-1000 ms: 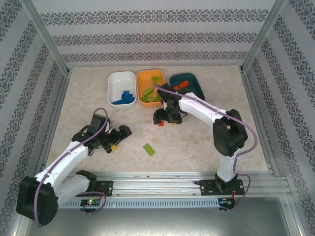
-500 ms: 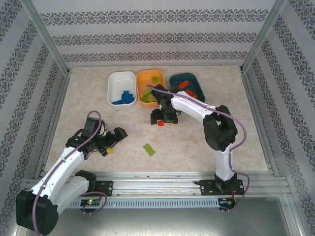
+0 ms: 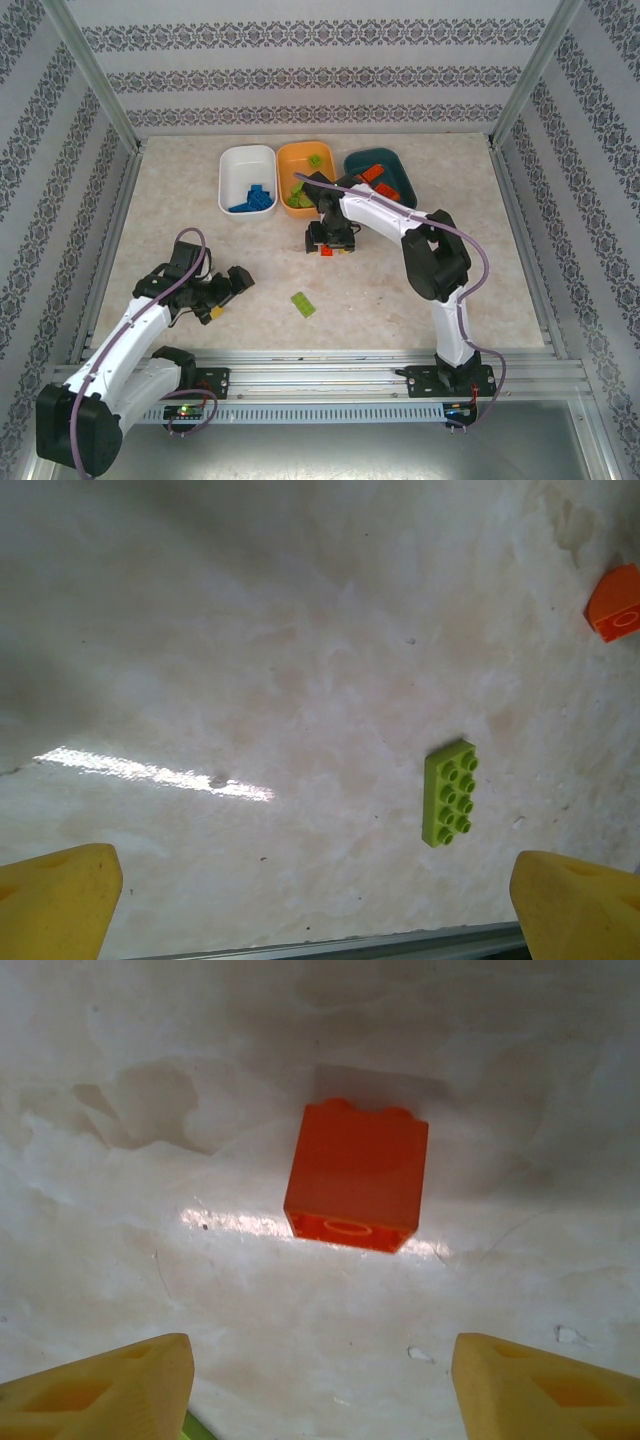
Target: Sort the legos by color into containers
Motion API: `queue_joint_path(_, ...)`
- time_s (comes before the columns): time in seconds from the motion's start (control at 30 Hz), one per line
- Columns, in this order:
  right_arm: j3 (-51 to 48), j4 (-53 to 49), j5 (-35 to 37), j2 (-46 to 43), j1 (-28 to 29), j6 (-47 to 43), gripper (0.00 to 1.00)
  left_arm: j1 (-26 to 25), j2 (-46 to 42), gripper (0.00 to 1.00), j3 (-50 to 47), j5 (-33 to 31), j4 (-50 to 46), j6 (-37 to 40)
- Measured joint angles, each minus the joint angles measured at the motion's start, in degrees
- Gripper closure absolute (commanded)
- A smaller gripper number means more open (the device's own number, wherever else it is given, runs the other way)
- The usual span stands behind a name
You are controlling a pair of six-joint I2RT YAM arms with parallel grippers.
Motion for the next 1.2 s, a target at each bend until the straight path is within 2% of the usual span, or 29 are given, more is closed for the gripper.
queue_joint_path(0.3,3.6,-1.0,0.8,4.4,-0.3,0.0,0.47,0.2,1.6,0.0,2.6,-0.7,-1.1,2.4)
queue_joint_path(0.77,6.3,-2.1,0.9,8.2,-1.3,0.0,0.56,0.2,2.0,0.0,2.8,-1.5,-2.0,4.0)
queue_joint_path(0.97,6.3,-2.3,0.9,8.3,-1.3,0.2,0.66,0.2,2.0,0.0,2.8,-1.5,-2.1,4.1)
queue_joint_path(1.2,6.2,-2.2,0.9,8.2,-1.3,0.3,0.69,0.2,2.0,0.0,2.8,-1.4,-2.1,4.1)
